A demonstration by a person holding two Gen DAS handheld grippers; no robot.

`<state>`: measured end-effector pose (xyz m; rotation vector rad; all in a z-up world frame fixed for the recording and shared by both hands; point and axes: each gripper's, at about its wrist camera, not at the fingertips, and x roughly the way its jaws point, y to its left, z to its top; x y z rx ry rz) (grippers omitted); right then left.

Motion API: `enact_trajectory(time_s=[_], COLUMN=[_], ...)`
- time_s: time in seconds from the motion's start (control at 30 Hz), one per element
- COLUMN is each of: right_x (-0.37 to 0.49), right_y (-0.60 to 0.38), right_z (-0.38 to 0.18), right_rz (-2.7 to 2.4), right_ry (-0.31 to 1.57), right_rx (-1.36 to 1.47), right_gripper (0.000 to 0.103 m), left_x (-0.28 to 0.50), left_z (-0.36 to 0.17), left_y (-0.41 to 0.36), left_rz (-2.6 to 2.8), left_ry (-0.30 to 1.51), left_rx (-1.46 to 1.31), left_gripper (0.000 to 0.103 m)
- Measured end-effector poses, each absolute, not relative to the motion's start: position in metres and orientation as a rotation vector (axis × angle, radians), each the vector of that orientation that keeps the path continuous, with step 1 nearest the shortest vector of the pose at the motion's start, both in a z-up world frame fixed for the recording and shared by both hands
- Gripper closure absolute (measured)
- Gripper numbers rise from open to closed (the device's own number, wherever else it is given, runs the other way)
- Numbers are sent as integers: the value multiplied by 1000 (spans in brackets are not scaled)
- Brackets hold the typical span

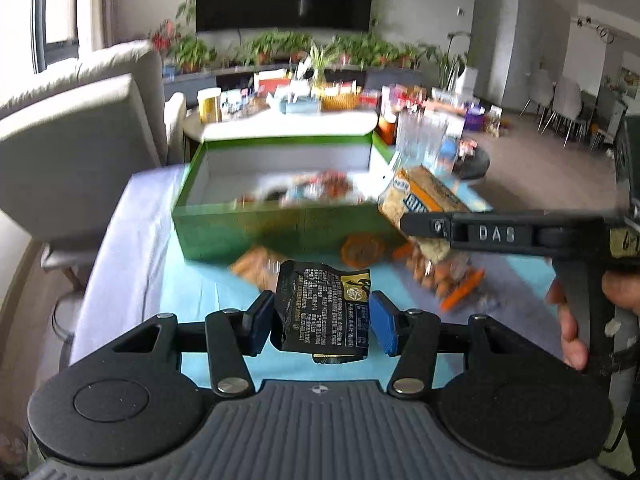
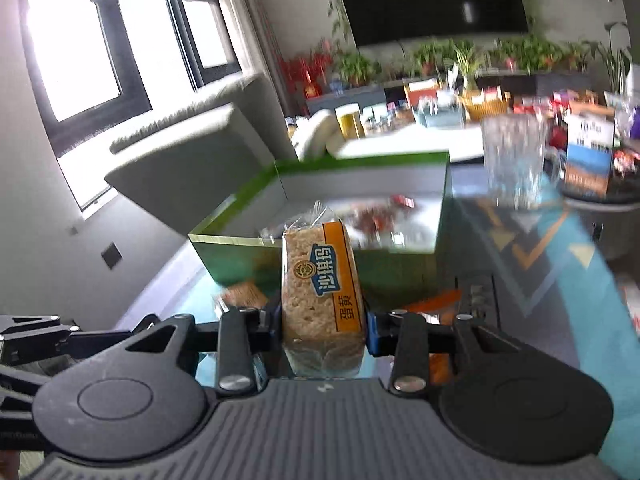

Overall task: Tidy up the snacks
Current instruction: 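Lift and carry the black wrapper and biscuit pack over the green box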

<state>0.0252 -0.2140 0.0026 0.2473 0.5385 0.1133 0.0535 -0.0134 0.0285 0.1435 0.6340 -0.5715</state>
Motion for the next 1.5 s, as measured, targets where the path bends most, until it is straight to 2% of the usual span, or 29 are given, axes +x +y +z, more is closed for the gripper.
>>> enact_trajectory(time_s=[0.3,0.63,1.5], right_x=[40,67,133], right_y=[-216,-220,-230], right_z=[24,34,-1], right_rz=[97,90,14], right_ry=[450,403,477], right_rx=[234,208,301], right_gripper=[64,64,64], left_x=[81,122,229], left_z=[60,69,24], left_y=[-28,-36,-66], left_rz=[-538,-497,-449], left_ry=[471,445,507], left_rx=[155,133,124], left_gripper=[55,55,54])
